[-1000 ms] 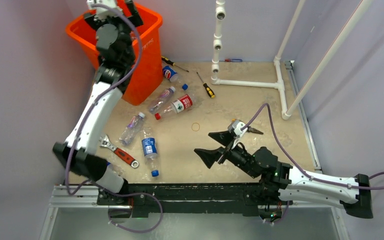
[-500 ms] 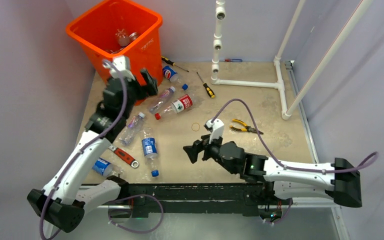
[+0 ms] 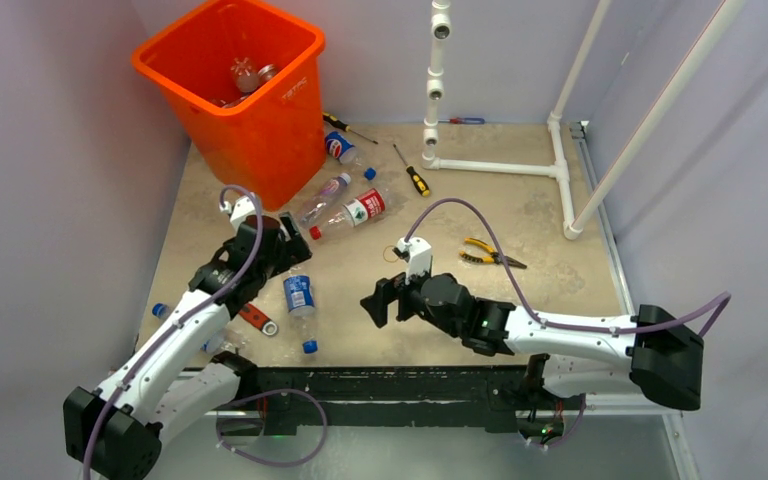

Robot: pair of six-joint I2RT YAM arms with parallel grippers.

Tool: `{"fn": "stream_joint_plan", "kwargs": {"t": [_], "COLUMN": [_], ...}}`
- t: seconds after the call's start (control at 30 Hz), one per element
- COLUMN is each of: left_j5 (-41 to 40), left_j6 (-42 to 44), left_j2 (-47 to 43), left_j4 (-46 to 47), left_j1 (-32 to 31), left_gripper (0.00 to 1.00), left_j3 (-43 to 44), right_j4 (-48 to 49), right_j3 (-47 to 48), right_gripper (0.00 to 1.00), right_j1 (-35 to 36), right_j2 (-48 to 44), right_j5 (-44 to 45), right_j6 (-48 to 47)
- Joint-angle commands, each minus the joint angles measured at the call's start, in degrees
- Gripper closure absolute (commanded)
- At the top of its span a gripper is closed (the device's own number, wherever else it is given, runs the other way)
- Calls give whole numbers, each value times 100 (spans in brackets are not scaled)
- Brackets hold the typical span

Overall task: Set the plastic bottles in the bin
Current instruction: Place the plastic bottle in the trash bin, then pick up the plastic bottle at the center of the board.

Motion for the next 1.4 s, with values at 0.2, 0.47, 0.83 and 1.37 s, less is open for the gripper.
{"fn": "stream_joint_plan", "kwargs": {"t": [0.2, 0.47, 0.83, 1.37], "left_j5": [347, 872, 1186, 1898], "left_j6": [-734, -794, -915, -993], "left_j2": [616, 894, 645, 191], "left_j4": [429, 1154, 1596, 1853], "left_j1": [-10, -10, -10, -18], "left_gripper": [1, 10, 32, 71], "left_j3": [-820, -1267, -1659, -1561], "right_j4": [58, -17, -374, -458], "right_j3": [-186, -147, -80, -192], "right_gripper": [2, 2, 2, 1], "right_j1": [-34, -47, -47, -47], "right_j2": [-264, -247, -761, -1844], "right_j5": [-94, -88, 39, -179], "right_j6": [256, 294, 77, -329]}}
